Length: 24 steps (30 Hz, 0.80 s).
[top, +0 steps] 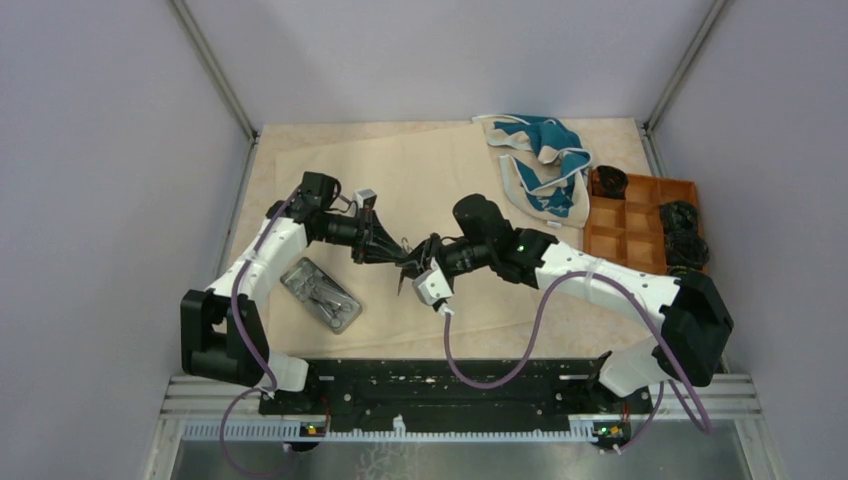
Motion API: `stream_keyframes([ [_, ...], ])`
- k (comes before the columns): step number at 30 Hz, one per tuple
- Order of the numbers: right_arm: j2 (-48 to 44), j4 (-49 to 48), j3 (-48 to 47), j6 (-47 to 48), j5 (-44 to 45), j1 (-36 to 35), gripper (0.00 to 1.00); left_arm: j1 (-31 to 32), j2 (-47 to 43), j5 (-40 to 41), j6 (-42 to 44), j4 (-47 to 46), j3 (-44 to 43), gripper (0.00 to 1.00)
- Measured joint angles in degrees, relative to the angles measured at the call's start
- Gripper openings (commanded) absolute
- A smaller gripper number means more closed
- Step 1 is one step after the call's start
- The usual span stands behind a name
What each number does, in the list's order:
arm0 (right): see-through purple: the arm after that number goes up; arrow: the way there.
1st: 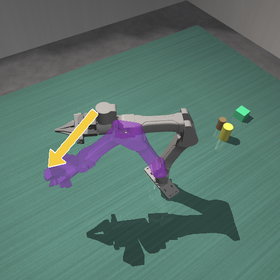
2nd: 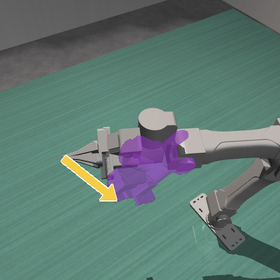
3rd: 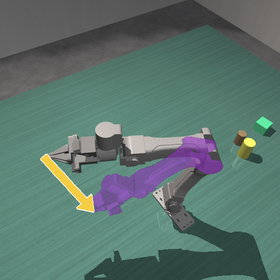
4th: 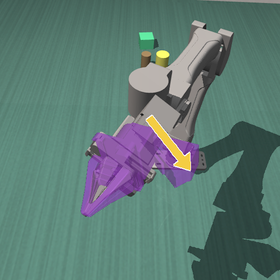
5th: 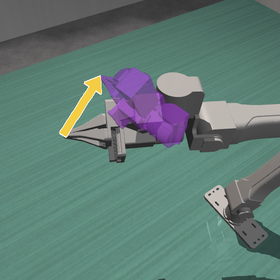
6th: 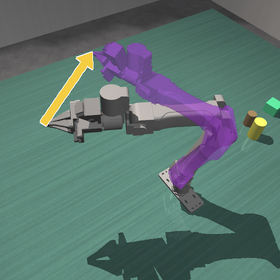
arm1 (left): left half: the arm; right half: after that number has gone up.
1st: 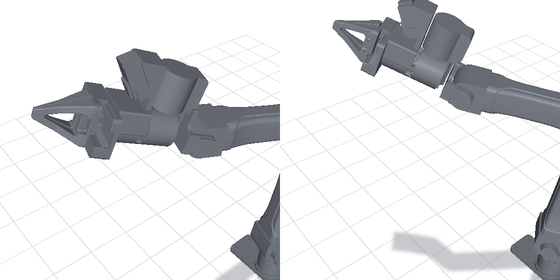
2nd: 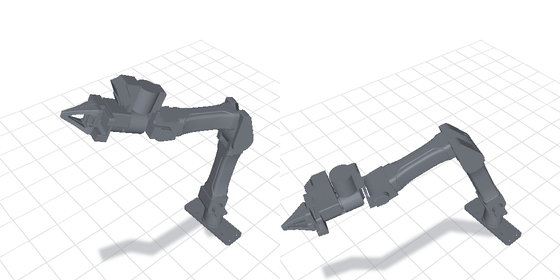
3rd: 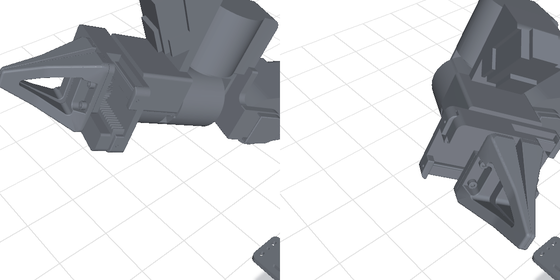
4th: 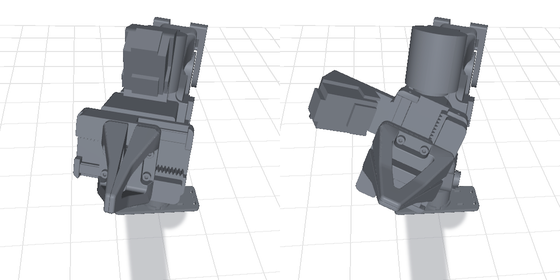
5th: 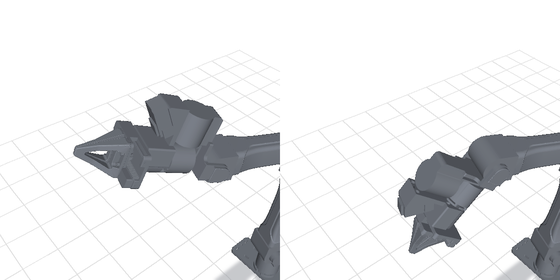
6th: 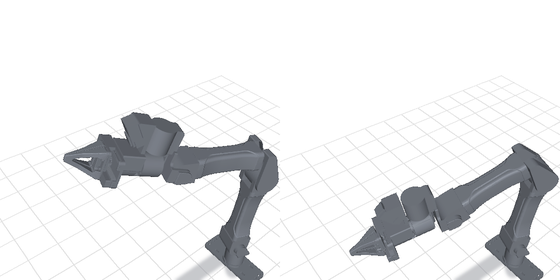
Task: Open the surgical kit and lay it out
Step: Place the medical item in the surgical kit.
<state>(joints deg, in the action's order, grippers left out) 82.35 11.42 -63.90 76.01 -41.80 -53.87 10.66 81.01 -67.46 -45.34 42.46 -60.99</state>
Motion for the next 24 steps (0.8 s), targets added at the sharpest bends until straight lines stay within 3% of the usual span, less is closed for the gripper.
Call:
stream_keyframes([
  [3,0.0,-1.1,0.0,0.6,0.3,0.0,0.00,0.3,0.3,0.0,0.2,0.3,0.0,0.00],
  [6,0.0,-1.8,0.0,0.6,0.5,-0.1,0.00,0.3,0.3,0.0,0.3,0.5,0.0,0.00],
  [9,0.1,-2.6,0.0,-0.9,1.4,-0.3,0.00,0.3,0.8,1.1,1.6,3.0,-1.5,0.40],
  [12,0.1,-5.6,0.4,-4.9,2.8,0.2,0.00,0.2,2.2,5.6,4.9,7.2,-5.8,0.55],
  [13,0.1,-8.1,1.0,-7.4,3.0,0.8,0.00,-0.1,2.4,7.6,5.7,8.1,-7.2,0.66],
  [19,1.9,-19.9,4.0,-23.7,5.8,8.1,0.00,-7.1,0.7,19.4,8.0,10.1,-11.0,0.83],
  [24,12.3,-21.4,-4.1,-35.8,19.7,13.6,0.00,-12.7,-1.6,27.3,12.0,13.0,-14.6,0.87],
])
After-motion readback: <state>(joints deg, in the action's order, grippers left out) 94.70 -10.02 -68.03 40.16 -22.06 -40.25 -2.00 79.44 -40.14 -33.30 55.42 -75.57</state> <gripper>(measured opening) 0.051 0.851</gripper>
